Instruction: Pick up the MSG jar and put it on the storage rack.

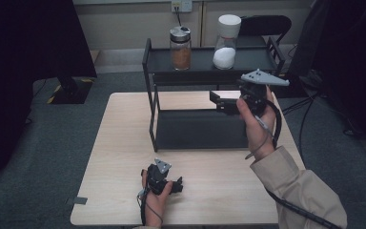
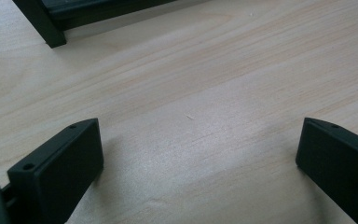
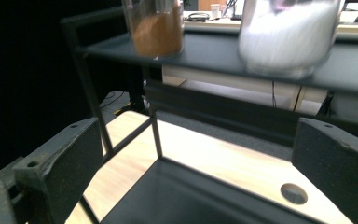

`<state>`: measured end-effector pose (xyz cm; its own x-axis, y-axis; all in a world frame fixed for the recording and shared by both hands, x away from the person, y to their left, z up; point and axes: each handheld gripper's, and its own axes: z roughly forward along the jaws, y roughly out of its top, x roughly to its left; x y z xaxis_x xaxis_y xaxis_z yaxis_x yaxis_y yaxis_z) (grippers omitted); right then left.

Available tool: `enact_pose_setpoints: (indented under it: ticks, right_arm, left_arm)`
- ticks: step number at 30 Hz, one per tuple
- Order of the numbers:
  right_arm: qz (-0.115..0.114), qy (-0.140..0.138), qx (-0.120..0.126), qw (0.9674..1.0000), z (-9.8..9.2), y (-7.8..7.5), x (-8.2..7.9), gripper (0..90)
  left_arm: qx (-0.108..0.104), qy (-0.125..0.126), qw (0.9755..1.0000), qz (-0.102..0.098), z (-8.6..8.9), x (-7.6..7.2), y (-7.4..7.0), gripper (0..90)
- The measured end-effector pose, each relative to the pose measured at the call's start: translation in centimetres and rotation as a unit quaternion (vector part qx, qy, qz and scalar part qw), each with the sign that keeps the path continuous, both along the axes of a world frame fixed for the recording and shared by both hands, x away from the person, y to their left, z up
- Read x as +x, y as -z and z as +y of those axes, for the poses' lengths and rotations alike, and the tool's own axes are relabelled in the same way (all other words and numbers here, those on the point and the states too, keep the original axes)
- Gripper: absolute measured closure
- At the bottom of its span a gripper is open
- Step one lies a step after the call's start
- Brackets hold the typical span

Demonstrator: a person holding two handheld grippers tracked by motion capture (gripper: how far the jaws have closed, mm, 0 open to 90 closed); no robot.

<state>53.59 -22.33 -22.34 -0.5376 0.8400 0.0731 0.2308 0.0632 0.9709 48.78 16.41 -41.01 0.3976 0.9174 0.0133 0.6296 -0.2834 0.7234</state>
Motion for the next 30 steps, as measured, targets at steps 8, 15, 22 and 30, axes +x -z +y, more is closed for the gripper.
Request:
enact_pose_setpoints:
  ticks: [8,15,22,30]
  right_arm:
    - [0.008,-0.007,0.001,0.9999,-0.2,4.0,-1.2,0.8]
    - [0.027,-0.020,-0.001,0.9994,-0.2,8.2,-1.9,0.7]
    - [0.050,-0.034,-0.006,0.9982,-0.8,11.7,-1.8,0.7]
    - [0.075,-0.045,-0.022,0.9960,-1.5,14.8,-1.9,0.4]
  left_arm:
    - [0.000,0.000,1.0000,0.000,0.0,0.0,0.0,0.0]
    - [0.000,0.000,1.0000,0.000,0.0,0.0,0.0,0.0]
    - [0.000,0.000,1.0000,0.000,0.0,0.0,0.0,0.0]
    - [0.000,0.000,1.0000,0.000,0.0,0.0,0.0,0.0]
